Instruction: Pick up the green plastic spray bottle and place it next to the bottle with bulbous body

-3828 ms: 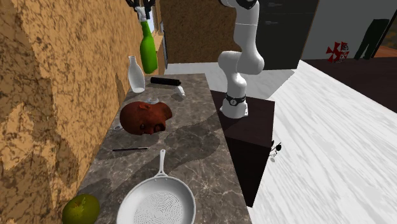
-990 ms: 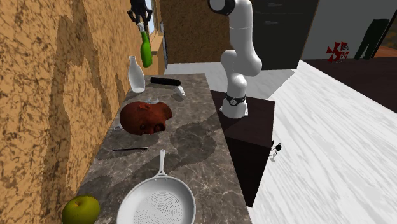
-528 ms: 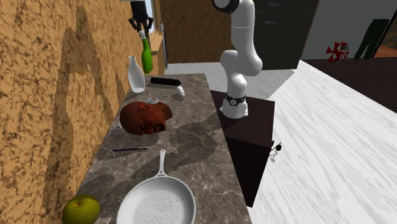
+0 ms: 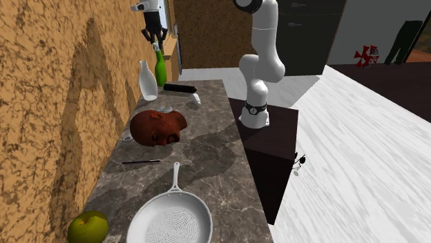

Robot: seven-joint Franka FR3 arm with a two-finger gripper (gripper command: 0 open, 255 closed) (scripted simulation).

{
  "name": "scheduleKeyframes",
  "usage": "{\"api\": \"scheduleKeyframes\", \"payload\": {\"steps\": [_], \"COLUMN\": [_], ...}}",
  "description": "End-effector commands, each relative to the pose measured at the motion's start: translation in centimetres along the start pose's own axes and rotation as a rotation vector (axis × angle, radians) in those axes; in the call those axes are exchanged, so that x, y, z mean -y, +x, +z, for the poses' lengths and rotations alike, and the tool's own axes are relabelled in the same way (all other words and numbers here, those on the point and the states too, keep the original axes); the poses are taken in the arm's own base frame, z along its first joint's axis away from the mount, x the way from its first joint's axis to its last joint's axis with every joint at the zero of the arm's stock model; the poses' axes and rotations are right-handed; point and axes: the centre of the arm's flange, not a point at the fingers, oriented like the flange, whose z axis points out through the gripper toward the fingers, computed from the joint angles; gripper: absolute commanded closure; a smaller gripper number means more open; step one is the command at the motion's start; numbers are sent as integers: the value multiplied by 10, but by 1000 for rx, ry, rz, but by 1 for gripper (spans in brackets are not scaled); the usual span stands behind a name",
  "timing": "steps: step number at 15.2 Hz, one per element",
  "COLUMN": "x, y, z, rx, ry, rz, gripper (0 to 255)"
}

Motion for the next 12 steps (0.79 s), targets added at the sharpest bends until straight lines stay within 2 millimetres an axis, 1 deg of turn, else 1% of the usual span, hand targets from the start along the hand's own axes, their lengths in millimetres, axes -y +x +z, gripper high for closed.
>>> {"api": "scheduleKeyframes", "payload": {"steps": [1, 12], "x": [0, -3], "y": [-2, -6], "z": [10, 68], "rx": [0, 0], "ry": [0, 0], "rz": [0, 0], "gripper": [255, 255]}}
